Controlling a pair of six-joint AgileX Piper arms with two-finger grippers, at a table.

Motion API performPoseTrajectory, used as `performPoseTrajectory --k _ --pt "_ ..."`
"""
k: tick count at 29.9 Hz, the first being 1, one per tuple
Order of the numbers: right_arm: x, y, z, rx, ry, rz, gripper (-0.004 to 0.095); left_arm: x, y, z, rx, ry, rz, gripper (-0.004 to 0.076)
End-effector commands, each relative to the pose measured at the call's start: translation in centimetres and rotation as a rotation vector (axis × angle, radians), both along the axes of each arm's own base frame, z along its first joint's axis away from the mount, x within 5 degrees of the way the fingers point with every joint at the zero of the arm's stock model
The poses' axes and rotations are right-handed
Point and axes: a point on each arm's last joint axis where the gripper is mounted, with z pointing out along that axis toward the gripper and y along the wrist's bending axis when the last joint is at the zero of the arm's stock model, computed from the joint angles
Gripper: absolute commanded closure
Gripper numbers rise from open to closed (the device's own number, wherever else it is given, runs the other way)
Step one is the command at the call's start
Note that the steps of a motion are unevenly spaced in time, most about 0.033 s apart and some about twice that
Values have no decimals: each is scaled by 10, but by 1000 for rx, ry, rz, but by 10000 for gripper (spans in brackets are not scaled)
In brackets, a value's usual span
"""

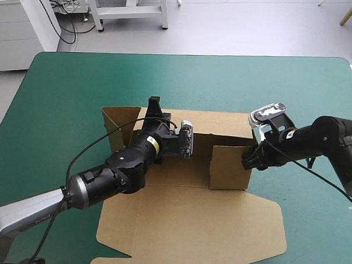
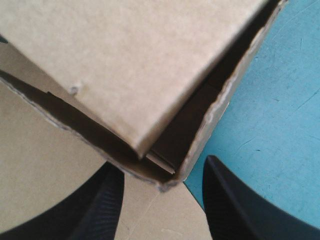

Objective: Fold the box

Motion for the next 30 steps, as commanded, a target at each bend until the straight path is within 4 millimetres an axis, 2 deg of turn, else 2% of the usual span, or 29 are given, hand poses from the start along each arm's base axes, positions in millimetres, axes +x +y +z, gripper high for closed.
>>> performPoseTrajectory --k 1,6,12,16,20,23,25,26,30 --pt "-1 7 6 22 -84 -56 466 -5 -4 9 -90 28 -25 731" --pt "0 18 -7 23 -115 -100 468 -5 -4 9 -90 28 -25 731" --pt "1 28 -7 50 -174 -122 468 -6 -6 9 -101 31 -39 731" --pt "2 31 -6 42 -201 -157 503 -6 -6 9 -103 32 -41 731" --pt "1 34 -10 39 -186 -191 612 -6 -7 9 -108 34 -46 731" --pt "-3 38 -17 33 -161 -189 762 -6 -7 8 -114 43 -42 731" --pt "-4 40 -18 37 -154 -193 896 -7 -7 8 -123 51 -42 731" --pt "-4 40 -18 47 -156 -205 926 -7 -7 8 -126 54 -43 731" --pt "-1 41 -15 83 -171 -240 924 -7 -9 8 -135 56 -58 731"
